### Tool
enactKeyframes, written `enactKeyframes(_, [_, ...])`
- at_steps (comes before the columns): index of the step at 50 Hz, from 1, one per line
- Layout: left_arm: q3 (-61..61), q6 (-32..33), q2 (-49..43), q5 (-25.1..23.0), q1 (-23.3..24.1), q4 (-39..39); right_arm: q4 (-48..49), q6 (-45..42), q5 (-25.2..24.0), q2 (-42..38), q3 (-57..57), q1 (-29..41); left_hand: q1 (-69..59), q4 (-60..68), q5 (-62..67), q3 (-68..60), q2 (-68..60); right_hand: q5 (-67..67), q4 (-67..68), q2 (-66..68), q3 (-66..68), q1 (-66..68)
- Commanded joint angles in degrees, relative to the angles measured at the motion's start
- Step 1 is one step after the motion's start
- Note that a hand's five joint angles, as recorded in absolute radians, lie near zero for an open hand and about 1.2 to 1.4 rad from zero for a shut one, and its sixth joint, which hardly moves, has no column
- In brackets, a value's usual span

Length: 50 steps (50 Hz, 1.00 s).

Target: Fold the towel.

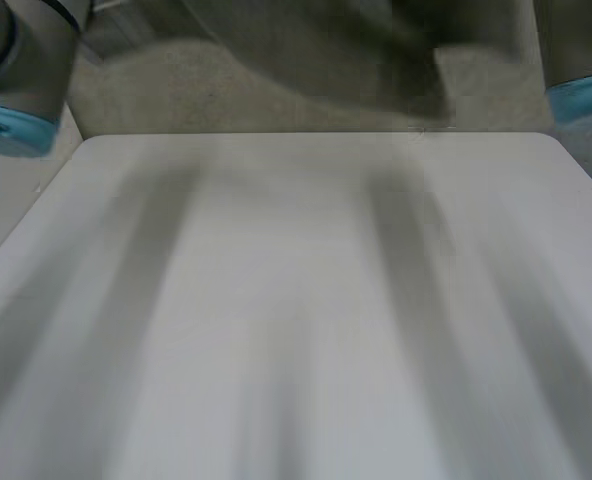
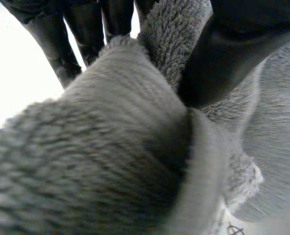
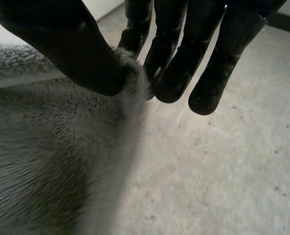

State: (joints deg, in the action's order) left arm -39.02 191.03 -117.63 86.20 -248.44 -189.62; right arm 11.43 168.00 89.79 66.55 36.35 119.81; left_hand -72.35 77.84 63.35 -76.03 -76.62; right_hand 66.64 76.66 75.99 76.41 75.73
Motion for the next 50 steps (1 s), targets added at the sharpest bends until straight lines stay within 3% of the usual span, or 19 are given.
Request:
enactKeyframes(1, [-13.6, 0.2, 1.8, -2.6, -3.4, -0.8, -10.1, -2.8, -8.3, -0.4, 8.4, 3.3, -7.6, 2.2, 6.6, -4.0, -3.4, 3.4, 3.3, 4.0, 3.6, 4.3])
enactKeyframes(3, [-18.1, 0.2, 2.0, -4.4, -4.1, -0.8, -14.6, -5.7, -10.9, -1.3, 14.5, 4.4, -7.6, 2.2, 6.6, -4.0, -3.4, 3.4, 3.3, 4.0, 3.6, 4.3])
enactKeyframes(5, [-26.5, 0.3, 2.0, -8.5, -4.9, -1.1, -15.8, -7.2, -11.4, -1.6, 18.5, 4.3, -1.5, -4.0, 0.5, 2.2, 2.8, 3.4, 3.3, 4.0, 3.6, 4.3])
enactKeyframes(8, [-30.6, 0.7, 2.0, -10.3, -5.3, -1.1, -15.3, -9.4, -11.4, -1.9, 25.8, 4.2, 2.9, -8.4, -3.9, 6.6, 7.2, 3.4, 3.3, 4.0, 3.6, 4.3])
enactKeyframes(12, [-41.3, 0.9, 0.8, -14.5, -6.6, -1.2, -13.4, -10.4, -11.4, -2.8, 32.1, 4.1, 19.8, -25.3, -20.8, 23.5, 24.1, 3.4, 3.3, 4.0, 3.6, 4.3])
enactKeyframes(13, [-44.3, 1.4, 0.3, -14.9, -6.6, -1.5, -12.1, -10.8, -11.3, -3.4, 35.3, 4.2, 26.9, -32.4, -27.9, 30.6, 31.2, 3.4, 3.3, 4.0, 3.6, 4.3])
enactKeyframes(16, [-46.9, 2.4, -0.4, -15.1, -6.8, -2.3, -9.9, -11.1, -11.6, -4.1, 41.4, 4.1, 31.4, -36.8, -32.4, 35.0, 35.6, 3.4, 3.3, 4.0, 3.6, 4.3])
enactKeyframes(21, [-53.7, 12.0, -1.7, -14.9, -9.0, -5.0, -8.5, -12.6, -11.4, -5.6, 45.7, 4.1, 44.5, -49.9, -45.5, 48.1, 48.7, 3.4, 3.3, 4.0, 3.6, 4.3])
enactKeyframes(26, [-55.5, 17.2, -1.2, -14.6, -11.4, -5.0, -8.4, -16.0, -11.3, -5.6, 49.3, 4.1, 54.2, -59.7, -55.2, 57.9, 58.5, 3.4, 3.3, 4.0, 3.6, 4.3])
enactKeyframes(40, [-60.1, 16.3, 7.0, -14.8, -11.9, -4.5, -5.7, -15.2, -11.3, -4.4, 52.7, 2.9, 57.3, -62.7, -58.3, 60.9, 61.5, 3.4, 3.3, 4.0, 3.6, 4.3])
enactKeyframes(50, [-62.6, 17.1, 3.5, -14.8, -10.3, -7.3, -4.1, -15.1, -11.3, -4.2, 54.1, 0.6, 56.9, -62.4, -57.9, 60.6, 61.2, 3.4, 3.3, 4.0, 3.6, 4.3])
